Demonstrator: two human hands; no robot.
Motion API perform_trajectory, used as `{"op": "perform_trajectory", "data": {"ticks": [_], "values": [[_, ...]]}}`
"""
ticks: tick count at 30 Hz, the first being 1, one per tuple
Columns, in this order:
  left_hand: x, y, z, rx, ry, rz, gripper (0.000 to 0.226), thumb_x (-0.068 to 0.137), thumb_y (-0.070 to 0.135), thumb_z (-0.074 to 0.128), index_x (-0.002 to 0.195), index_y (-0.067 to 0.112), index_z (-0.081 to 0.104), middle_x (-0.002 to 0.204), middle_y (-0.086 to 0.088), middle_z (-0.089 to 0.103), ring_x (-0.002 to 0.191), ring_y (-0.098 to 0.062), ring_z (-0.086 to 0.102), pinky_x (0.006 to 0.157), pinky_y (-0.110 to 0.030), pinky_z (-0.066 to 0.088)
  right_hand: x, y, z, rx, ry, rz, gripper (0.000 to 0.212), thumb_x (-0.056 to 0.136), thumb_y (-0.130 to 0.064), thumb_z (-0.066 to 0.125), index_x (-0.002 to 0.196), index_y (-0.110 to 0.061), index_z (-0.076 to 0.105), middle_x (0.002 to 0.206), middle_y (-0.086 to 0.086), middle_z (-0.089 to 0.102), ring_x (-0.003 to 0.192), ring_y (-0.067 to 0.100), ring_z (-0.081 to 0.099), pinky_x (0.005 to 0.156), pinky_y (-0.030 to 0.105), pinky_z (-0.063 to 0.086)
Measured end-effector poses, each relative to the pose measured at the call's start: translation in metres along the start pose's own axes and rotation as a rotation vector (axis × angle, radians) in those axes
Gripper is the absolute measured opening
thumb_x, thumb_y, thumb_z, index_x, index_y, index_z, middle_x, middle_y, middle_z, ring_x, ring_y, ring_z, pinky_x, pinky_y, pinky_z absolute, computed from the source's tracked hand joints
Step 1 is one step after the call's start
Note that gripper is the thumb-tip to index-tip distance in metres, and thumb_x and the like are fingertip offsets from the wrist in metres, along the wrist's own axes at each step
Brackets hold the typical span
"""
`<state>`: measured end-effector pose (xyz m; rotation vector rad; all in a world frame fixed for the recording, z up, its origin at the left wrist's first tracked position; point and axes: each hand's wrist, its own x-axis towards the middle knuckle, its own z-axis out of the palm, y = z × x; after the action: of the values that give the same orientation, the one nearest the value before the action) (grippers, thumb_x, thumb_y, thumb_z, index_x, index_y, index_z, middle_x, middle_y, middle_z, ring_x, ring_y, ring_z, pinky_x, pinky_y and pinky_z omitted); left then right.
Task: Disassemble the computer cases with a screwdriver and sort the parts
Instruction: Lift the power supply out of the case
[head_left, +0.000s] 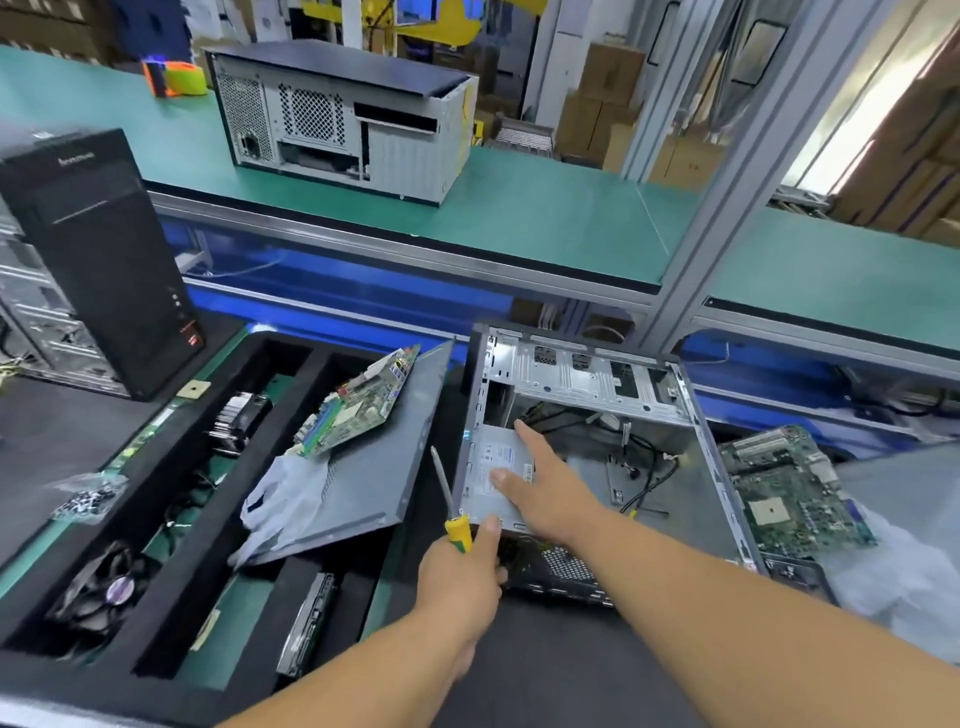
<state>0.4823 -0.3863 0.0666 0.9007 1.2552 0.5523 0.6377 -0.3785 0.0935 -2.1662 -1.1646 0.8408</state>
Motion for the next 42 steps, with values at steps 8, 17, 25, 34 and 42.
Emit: {"op": "perform_trajectory", "data": {"ticks": [8, 17, 25, 34, 42], "values": [[0.003, 0.003, 0.012, -0.028, 0.048, -0.065, 0.046, 0.098, 0.055, 0.06, 0.098, 0.01, 0.066, 0.071, -0.006, 0.071, 0.057, -0.017, 0.067, 0.079, -0.042, 0.062, 0.0, 0.003, 0.002, -0.104, -0.022, -0.031, 0.075, 0.101, -0.056, 0.05, 0.16, -0.047, 0.005, 0.157, 0.008, 0.046, 0.1, 0.016, 0.051, 0.101, 0.042, 0.049], [0.008, 0.003, 0.027, 0.003, 0.205, -0.126, 0.062, 0.084, 0.067, 0.069, 0.087, 0.005, 0.066, 0.073, -0.014, 0.074, 0.06, -0.028, 0.068, 0.072, -0.04, 0.061, 0.006, 0.01, 0.008, -0.154, 0.001, -0.025, 0.077, 0.1, -0.06, 0.046, 0.159, -0.049, -0.002, 0.164, -0.001, 0.036, 0.144, 0.024, 0.044, 0.111, 0.044, 0.041], [0.008, 0.005, 0.038, -0.123, 0.195, -0.154, 0.046, 0.091, 0.05, 0.066, 0.091, 0.004, 0.069, 0.071, -0.012, 0.073, 0.058, -0.027, 0.063, 0.066, -0.036, 0.056, 0.008, 0.01, 0.007, -0.17, -0.016, -0.068, 0.076, 0.104, -0.054, 0.043, 0.162, -0.041, -0.003, 0.167, 0.001, 0.028, 0.148, 0.025, 0.037, 0.115, 0.045, 0.038], [-0.002, -0.031, -0.003, 0.009, -0.054, 0.075, 0.059, 0.089, 0.069, 0.059, 0.084, 0.011, 0.059, 0.055, -0.003, 0.054, 0.049, -0.019, 0.052, 0.05, -0.032, 0.045, 0.003, 0.013, 0.011, -0.098, 0.153, -0.087, 0.062, 0.103, -0.042, 0.045, 0.159, -0.042, 0.018, 0.164, -0.002, 0.027, 0.142, 0.026, 0.044, 0.11, 0.044, 0.039], [0.019, -0.074, -0.077, 1.15, -0.278, 0.703, 0.032, 0.086, 0.064, 0.044, 0.085, 0.034, 0.033, 0.074, 0.009, 0.052, 0.07, -0.013, 0.051, 0.06, -0.032, 0.036, 0.011, 0.023, -0.007, 0.497, 0.355, 0.08, 0.032, 0.108, -0.022, 0.04, 0.128, -0.04, 0.056, 0.107, -0.006, 0.063, 0.079, 0.015, 0.064, 0.062, 0.036, 0.059]]}}
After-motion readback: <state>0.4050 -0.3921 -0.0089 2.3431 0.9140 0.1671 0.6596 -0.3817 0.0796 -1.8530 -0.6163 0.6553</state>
